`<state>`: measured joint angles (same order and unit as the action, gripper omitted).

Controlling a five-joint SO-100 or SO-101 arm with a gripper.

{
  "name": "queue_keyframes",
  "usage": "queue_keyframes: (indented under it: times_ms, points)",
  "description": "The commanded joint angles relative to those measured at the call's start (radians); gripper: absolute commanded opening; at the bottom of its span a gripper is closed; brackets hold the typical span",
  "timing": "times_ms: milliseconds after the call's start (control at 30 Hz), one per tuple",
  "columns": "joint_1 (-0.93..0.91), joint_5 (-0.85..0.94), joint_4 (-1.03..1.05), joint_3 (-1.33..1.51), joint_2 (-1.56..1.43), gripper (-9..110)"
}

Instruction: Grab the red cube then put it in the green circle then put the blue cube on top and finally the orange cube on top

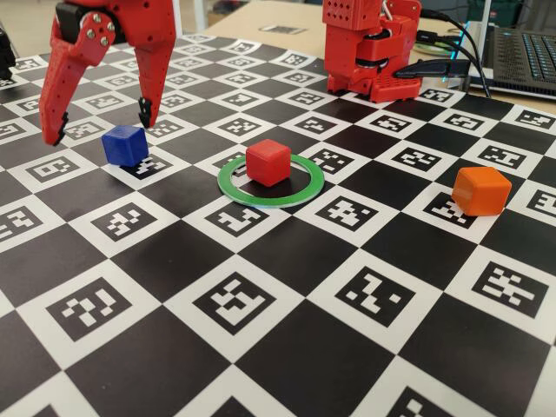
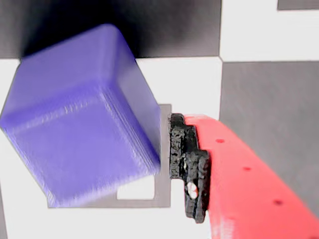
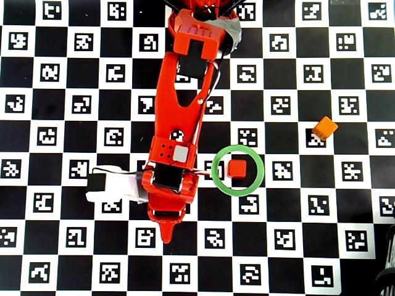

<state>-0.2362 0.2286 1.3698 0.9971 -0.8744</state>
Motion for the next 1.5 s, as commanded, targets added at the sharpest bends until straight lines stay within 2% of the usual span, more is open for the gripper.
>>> queue_keyframes:
  times_ms: [0, 333, 733, 1000, 1233, 1467]
  points:
    - [-0.014, 0.005, -0.018, -0.014, -0.034, 51]
    - [-0.023, 0.089, -0.058, 0.011, -0.021, 51]
    - [-0.034, 0.29, -0.104, 0.035, -0.031, 50]
    - [-0.029, 0.331, -0.117, 0.048, -0.035, 50]
    - [-0.028, 0.333, -0.123, 0.057, -0.041, 45]
    - [-0.02, 0.319, -0.126, 0.058, -0.048, 31]
